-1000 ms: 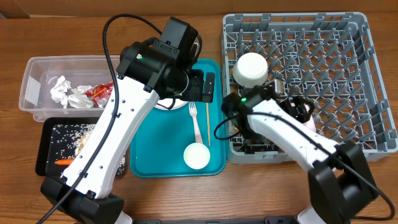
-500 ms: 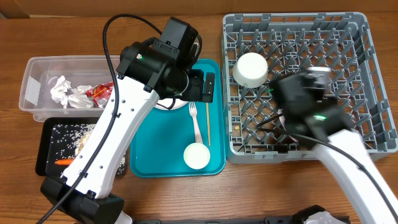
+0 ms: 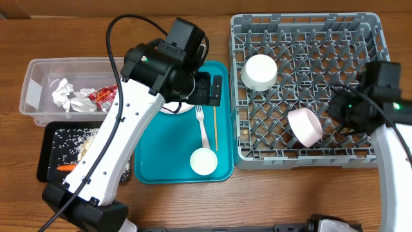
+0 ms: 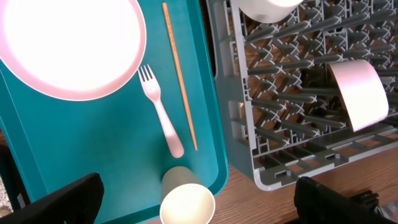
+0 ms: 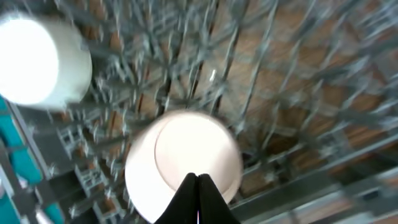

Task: Sort waste into correct bins and load items into the dishwasher
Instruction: 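Open the right gripper and adjust the pink bowl upright in the rack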

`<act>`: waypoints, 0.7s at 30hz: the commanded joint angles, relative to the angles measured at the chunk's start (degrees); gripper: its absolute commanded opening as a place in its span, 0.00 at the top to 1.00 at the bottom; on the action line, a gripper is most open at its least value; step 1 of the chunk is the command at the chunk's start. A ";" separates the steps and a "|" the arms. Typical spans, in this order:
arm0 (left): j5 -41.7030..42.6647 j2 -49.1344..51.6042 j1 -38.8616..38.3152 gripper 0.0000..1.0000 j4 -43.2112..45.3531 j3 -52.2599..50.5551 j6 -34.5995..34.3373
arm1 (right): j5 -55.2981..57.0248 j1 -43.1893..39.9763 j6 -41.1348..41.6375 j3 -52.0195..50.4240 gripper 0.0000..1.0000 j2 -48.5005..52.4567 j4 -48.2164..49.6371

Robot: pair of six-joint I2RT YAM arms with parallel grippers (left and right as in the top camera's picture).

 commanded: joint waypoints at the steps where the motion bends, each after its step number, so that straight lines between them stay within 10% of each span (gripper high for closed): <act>1: -0.37 -0.04 0.09 0.00 0.09 1.05 0.87 | -6.99 0.04 -0.83 0.57 0.96 6.32 -2.34; 21: -0.37 -0.04 0.09 0.00 0.09 1.05 0.87 | -22.34 -0.90 -9.29 6.27 0.96 15.98 -11.98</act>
